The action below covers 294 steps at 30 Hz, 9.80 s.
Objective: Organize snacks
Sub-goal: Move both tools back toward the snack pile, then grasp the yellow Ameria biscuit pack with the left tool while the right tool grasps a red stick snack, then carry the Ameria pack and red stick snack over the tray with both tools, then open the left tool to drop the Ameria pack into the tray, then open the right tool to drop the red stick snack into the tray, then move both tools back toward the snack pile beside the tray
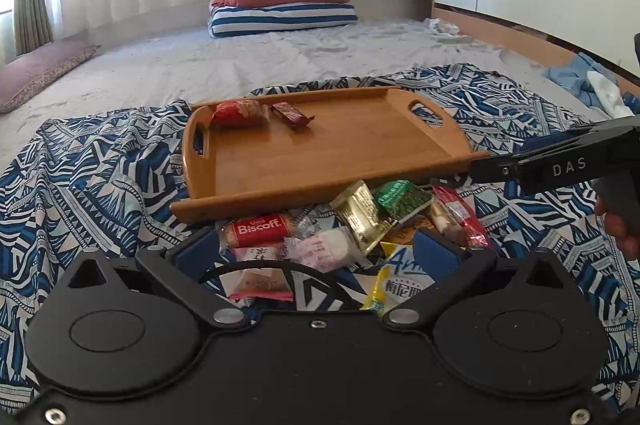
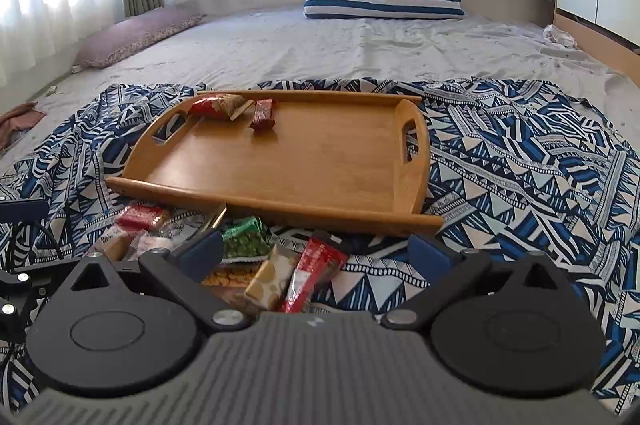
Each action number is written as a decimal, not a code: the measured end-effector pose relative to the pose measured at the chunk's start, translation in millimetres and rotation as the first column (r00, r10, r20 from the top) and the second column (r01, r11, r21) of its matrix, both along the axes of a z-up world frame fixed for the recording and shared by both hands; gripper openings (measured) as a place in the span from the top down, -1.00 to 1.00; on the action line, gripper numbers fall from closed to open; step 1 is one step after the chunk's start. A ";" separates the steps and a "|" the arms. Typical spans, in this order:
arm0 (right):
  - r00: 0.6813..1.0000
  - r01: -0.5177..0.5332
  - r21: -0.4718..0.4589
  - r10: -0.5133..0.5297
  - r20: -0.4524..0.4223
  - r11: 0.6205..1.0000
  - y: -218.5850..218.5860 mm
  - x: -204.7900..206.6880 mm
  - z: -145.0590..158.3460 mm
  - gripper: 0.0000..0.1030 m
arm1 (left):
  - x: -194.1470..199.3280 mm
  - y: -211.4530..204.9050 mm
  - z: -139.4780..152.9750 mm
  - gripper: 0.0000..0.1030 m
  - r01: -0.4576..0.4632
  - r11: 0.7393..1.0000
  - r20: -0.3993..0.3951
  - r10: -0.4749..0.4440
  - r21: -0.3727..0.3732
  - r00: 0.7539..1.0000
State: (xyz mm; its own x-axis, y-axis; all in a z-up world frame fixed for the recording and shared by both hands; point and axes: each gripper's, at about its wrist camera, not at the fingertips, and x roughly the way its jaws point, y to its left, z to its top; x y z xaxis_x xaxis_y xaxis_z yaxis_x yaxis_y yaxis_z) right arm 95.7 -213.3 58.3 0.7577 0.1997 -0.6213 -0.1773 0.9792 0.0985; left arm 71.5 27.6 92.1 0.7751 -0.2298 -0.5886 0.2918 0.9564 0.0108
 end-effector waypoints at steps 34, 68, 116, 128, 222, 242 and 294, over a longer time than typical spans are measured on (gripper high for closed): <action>0.994 -0.050 -0.035 0.046 -0.101 0.998 18.8 -7.7 -55.7 -0.22 | -76.0 22.6 47.8 -1.00 0.031 0.988 0.071 -0.021 -0.151 0.997; 0.998 0.028 -0.019 -0.029 -0.057 0.999 -1.6 -14.4 -59.5 0.50 | 1.2 -51.5 -33.2 -1.00 0.224 0.971 -0.184 -0.205 0.089 0.961; 0.999 0.049 0.035 -0.049 0.012 0.998 -13.7 -47.2 -39.6 0.53 | 16.4 -46.1 -17.8 0.01 0.193 0.981 -0.081 -0.195 -0.029 0.978; 0.993 0.067 0.105 -0.077 0.093 0.992 -28.6 -40.8 -2.5 0.56 | 31.1 -56.7 12.2 0.01 0.216 0.976 -0.016 -0.216 -0.020 0.976; 0.984 -0.001 0.098 -0.016 0.180 0.995 -15.2 82.7 -27.8 -0.64 | 360.6 -122.1 -60.1 -0.01 -0.134 0.990 -0.119 0.138 0.036 0.983; 0.985 0.019 0.082 -0.032 0.167 0.996 -15.3 77.6 -21.8 -0.74 | 350.0 -123.5 -44.3 -0.40 -0.159 0.987 -0.107 0.162 0.035 0.981; 0.994 0.062 0.004 -0.062 0.087 0.998 11.8 -13.1 -7.6 -1.00 | 148.9 -42.6 3.6 -0.78 -0.074 0.997 -0.070 0.074 0.005 0.995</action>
State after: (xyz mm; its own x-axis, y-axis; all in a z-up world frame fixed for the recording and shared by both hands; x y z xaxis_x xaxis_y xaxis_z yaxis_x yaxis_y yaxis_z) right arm 82.5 -201.5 50.7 0.8197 0.1517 -0.5523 -0.1245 0.9884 0.0866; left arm 220.4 -14.9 95.6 0.7466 -0.1718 -0.6427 0.2202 0.9754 -0.0049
